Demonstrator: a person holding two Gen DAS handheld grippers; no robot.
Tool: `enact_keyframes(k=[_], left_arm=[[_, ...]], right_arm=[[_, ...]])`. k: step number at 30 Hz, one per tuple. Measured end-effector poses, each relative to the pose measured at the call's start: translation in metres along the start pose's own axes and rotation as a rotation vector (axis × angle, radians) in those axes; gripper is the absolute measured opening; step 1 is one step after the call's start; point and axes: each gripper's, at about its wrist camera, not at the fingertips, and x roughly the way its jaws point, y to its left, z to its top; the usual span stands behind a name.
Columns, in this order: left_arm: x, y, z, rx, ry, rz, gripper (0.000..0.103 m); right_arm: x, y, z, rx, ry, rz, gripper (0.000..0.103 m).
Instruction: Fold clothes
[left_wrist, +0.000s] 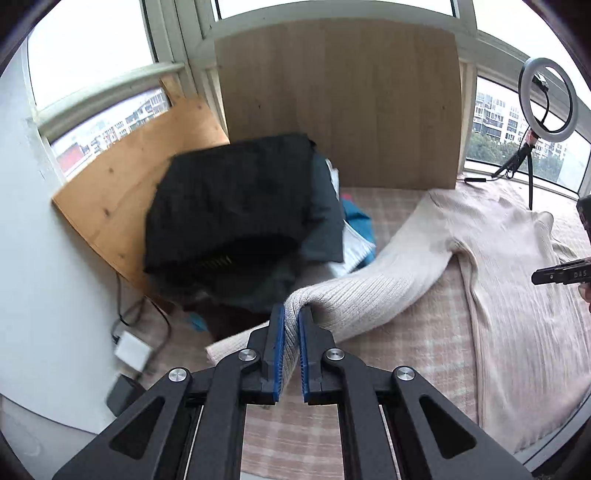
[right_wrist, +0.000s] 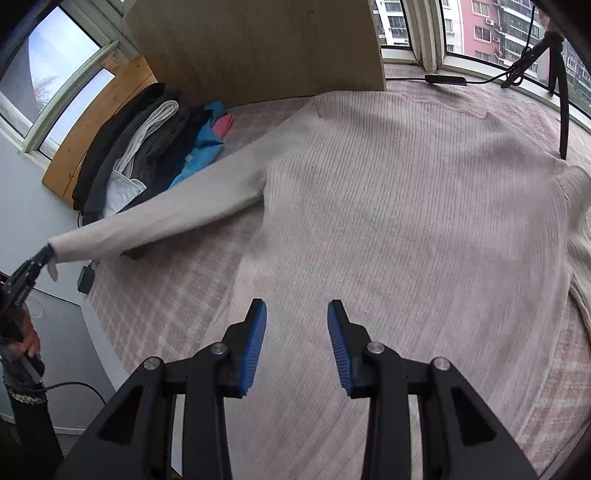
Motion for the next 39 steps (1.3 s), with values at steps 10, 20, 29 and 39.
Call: enact_keyframes(k=[10, 20, 29, 39], left_arm=[[0.015, -0.029, 0.012, 0.146, 0.012, -0.084, 0.006], [-0.048, -0.116, 0.007, 0.294, -0.103, -0.348, 0.007], [-0.073, -0.280, -0.057, 0.669, -0.013, -0.568, 0.007], [-0.069, -0.289, -0.125, 0.488, 0.225, -0.570, 0.014]], right_arm=[[0.068, 0.045, 0.085, 0.088, 0.095, 0.086, 0.034], [0.011, 0.069, 0.118, 0.096, 0.105, 0.173, 0.034], [-0.109, -0.031, 0.071, 0.162, 0.000, 0.067, 0.039], [-0.082, -0.056, 0.033, 0.041, 0.092, -0.022, 0.039]])
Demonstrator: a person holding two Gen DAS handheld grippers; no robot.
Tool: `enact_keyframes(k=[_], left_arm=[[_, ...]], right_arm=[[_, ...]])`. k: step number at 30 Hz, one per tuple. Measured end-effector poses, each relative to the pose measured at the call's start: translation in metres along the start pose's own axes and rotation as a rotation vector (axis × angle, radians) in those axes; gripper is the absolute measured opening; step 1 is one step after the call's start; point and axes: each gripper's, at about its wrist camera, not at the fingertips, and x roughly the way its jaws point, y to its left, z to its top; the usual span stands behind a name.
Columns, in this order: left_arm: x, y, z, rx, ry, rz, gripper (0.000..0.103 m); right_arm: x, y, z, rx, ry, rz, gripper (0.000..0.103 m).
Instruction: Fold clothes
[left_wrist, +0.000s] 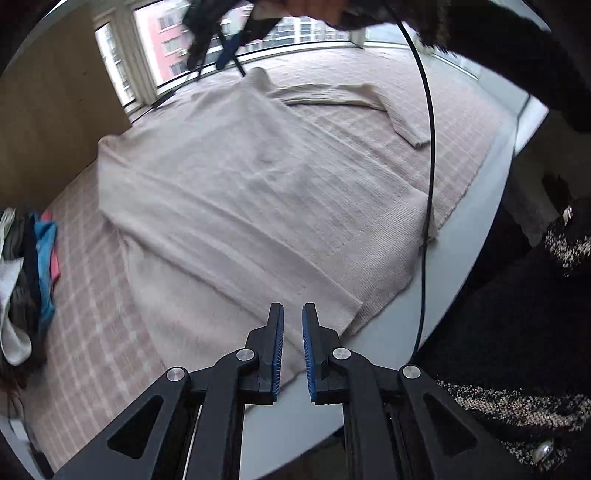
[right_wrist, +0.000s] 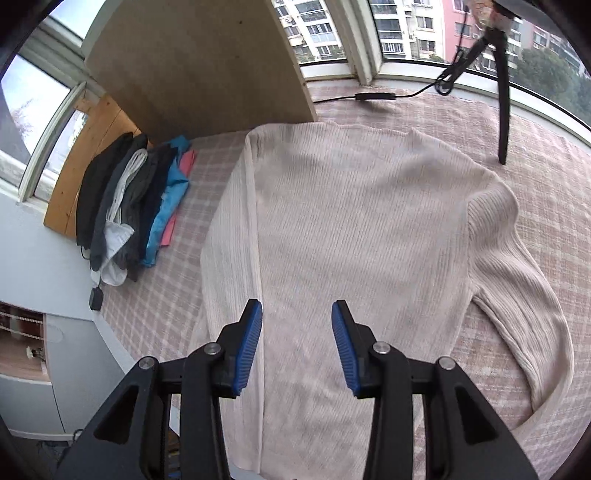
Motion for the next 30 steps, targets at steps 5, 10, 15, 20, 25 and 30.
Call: enact_keyframes(k=[5, 10, 15, 20, 25, 30], left_arm=[[0.014, 0.032, -0.034, -0.395, -0.032, -0.096, 0.016], [0.053, 0.025, -0.031, -0.507, -0.051, -0.075, 0.019], [0.076, 0.026, -0.033, -0.610, -0.078, -0.127, 0.019], [0.080, 0.021, -0.033, -0.622, -0.116, -0.126, 0.019], [0.078, 0.022, -0.035, -0.650, -0.146, -0.154, 0.008], [0.057, 0.020, -0.031, -0.644, -0.190, -0.162, 0.007]], right_arm=[[0.053, 0.064, -0.005, -0.201, 0.053, -0.003, 0.039], [0.108, 0.131, 0.008, -0.409, 0.065, -0.081, 0.039], [0.156, 0.172, 0.035, -0.503, 0.102, -0.170, 0.039], [0.198, 0.190, 0.041, -0.610, 0.159, -0.387, 0.039], [0.188, 0.172, 0.062, -0.537, 0.198, -0.373, 0.011], [0.148, 0.148, 0.096, -0.425, 0.172, -0.274, 0.008]])
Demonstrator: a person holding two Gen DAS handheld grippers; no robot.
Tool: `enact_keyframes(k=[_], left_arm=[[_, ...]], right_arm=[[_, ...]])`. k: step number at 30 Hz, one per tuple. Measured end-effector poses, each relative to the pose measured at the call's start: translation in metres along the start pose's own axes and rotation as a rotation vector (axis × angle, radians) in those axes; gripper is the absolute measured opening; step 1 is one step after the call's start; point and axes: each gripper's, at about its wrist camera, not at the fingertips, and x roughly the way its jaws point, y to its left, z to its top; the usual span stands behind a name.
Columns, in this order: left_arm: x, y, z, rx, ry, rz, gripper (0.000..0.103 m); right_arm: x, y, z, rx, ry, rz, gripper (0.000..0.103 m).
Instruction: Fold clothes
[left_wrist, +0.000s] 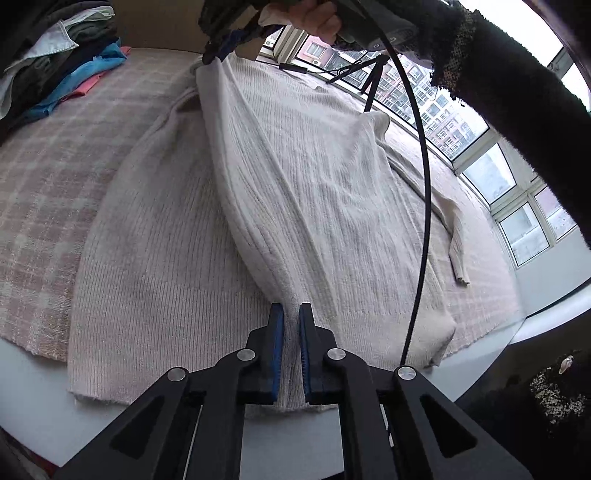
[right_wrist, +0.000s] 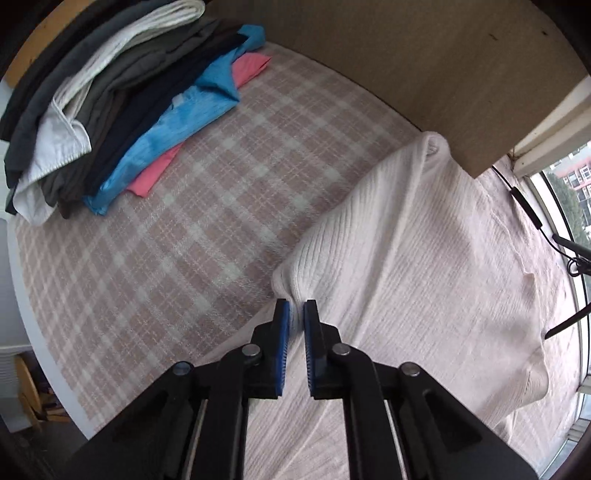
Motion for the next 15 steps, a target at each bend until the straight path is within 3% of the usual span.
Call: enact_keyframes(k=[5, 8, 11, 15], left_arm=[[-0.033, 0.017, 0.007, -0.019, -0.041, 0.021, 0.007], [-0.028, 0.048, 0.010, -0.061, -0.011, 0.091, 0.007], [-0.020, 0.081, 0.007, -0.112, 0.027, 0.165, 0.007], [-0.021, 0.097, 0.004, -0.174, 0.044, 0.120, 0.009]], right_arm=[[-0.019, -0.026, 0.010, 0.088, -0.036, 0.038, 0.006], [-0.014, -0.025, 0.021, 0.111, -0.063, 0.001, 0.003], [0.004, -0.020, 0.030, 0.145, -0.033, 0.075, 0.003], [0.010, -0.001, 0.028, 0.101, -0.027, 0.075, 0.004]])
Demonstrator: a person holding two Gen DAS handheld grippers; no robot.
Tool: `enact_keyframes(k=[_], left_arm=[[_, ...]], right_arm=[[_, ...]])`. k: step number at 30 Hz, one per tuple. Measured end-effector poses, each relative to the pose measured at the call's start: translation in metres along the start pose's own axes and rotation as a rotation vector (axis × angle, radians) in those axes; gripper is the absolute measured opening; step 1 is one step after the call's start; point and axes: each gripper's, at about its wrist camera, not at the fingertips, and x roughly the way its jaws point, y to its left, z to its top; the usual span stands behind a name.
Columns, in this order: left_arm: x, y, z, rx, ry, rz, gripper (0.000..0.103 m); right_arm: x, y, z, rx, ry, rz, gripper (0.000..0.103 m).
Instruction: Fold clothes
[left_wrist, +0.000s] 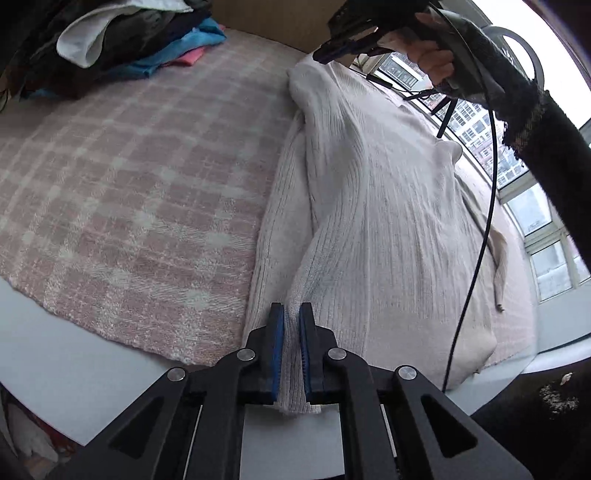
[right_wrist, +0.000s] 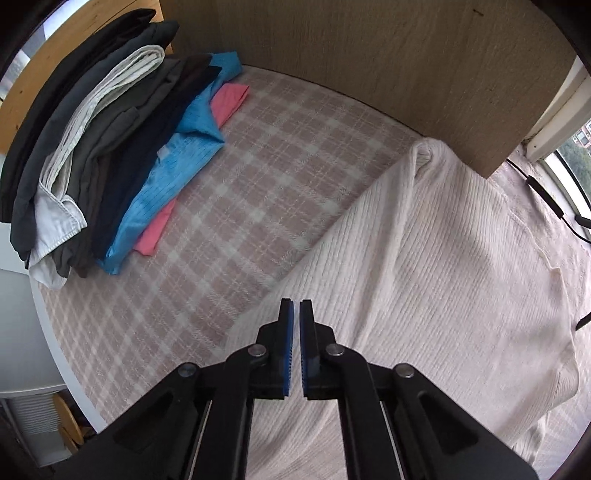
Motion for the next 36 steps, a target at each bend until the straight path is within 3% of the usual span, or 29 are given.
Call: enact_keyframes(k=[4, 8, 9, 14, 17, 18, 22, 26, 27, 30, 36], left_arm=[[-0.014, -0.014, -0.004, 0.052, -0.007, -0.046, 0.009], [-0.024, -0.035, -0.004, 0.106, 0.012, -0.118, 0.009], [-0.029, -0.038, -0.003, 0.114, -0.004, -0.121, 0.014], [-0.028, -0.041, 0.000, 0.143, 0.004, -0.006, 0.018], [-0.026, -0.035, -0.004, 0.167, 0.002, 0.076, 0.018], [-0.024, -0.033, -0.005, 0.164, 0.001, 0.066, 0.018], [-0.013, -0.028, -0.009, 0.168, 0.022, 0.047, 0.020], [-0.010, -0.033, -0.010, 0.192, 0.020, 0.028, 0.019], [-0.010, -0.033, -0.010, 0.196, 0.018, 0.030, 0.017], [-0.014, -0.033, -0.013, 0.205, 0.010, 0.026, 0.003], [-0.023, -0.025, -0.017, 0.194, 0.008, 0.025, 0.002]], right_arm=[[-0.025, -0.015, -0.027, 0.029, -0.009, 0.064, 0.007], [-0.036, -0.017, -0.081, 0.005, 0.015, 0.124, 0.010], [-0.037, -0.014, -0.094, -0.009, 0.010, 0.132, 0.010], [-0.030, 0.032, -0.118, -0.136, -0.016, 0.158, 0.011], [-0.023, 0.060, -0.110, -0.168, -0.009, 0.131, 0.030], [-0.016, 0.068, -0.105, -0.165, 0.002, 0.101, 0.032], [0.016, 0.085, -0.097, -0.167, 0.108, -0.011, 0.032], [0.033, 0.091, -0.096, -0.170, 0.160, -0.095, 0.031], [0.034, 0.089, -0.097, -0.160, 0.162, -0.102, 0.021], [0.028, 0.080, -0.100, -0.111, 0.152, -0.066, 0.010], [0.002, 0.044, -0.097, 0.108, 0.094, 0.149, 0.006]])
